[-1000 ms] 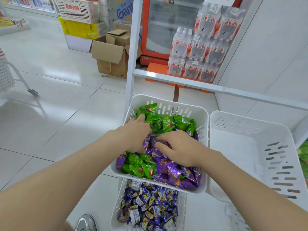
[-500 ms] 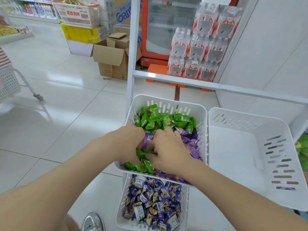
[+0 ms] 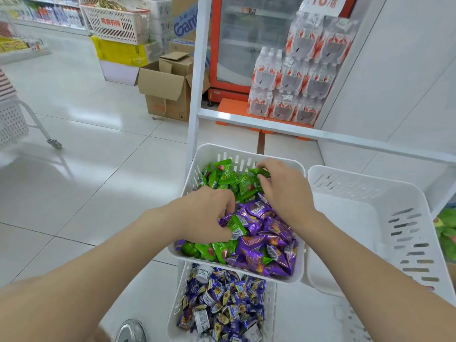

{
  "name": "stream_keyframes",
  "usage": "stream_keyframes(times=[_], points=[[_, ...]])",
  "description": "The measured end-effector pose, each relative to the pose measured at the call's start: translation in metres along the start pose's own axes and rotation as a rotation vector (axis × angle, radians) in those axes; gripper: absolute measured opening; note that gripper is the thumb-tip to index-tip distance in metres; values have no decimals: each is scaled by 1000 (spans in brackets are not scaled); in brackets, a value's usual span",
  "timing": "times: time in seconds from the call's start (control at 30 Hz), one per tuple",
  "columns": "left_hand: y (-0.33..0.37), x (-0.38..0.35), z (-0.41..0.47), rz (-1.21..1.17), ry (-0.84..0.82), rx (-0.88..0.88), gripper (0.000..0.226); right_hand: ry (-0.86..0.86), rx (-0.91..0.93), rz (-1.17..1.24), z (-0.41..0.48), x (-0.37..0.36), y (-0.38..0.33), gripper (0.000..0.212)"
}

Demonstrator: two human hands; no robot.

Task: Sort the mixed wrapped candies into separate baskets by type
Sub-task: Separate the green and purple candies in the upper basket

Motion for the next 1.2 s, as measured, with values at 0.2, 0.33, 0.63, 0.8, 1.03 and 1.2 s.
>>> stream_keyframes(times=[0.2, 0.33, 0.63, 0.8, 1.03, 1.2], points=[[10, -9, 12, 16, -70, -102, 41, -157, -6, -564, 3, -1, 4, 18], [10, 9, 14, -56, -42, -48, 29, -366, 0, -383, -2, 1, 4, 30], [2, 25, 72, -133, 551, -103, 25, -309, -44, 6, -32, 36, -3, 32], [-7, 4, 93, 397, 296, -32, 35, -353, 22, 12, -41, 31, -12, 21], [3, 26, 40, 178, 294, -3, 13, -601, 341, -75, -70, 13, -31, 48], [3, -1, 4, 156, -218, 98, 40, -525, 317, -104, -60, 13, -19, 50]])
Point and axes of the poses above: each hand's wrist, its own z-axis towards the middle knuckle, its own x-axis out of the back of the hand, y = z × x, the point moved 2 cm from there along z, towards the middle knuckle, and after that the axes turned 9 degrees about -y, right-handed, at the moved point
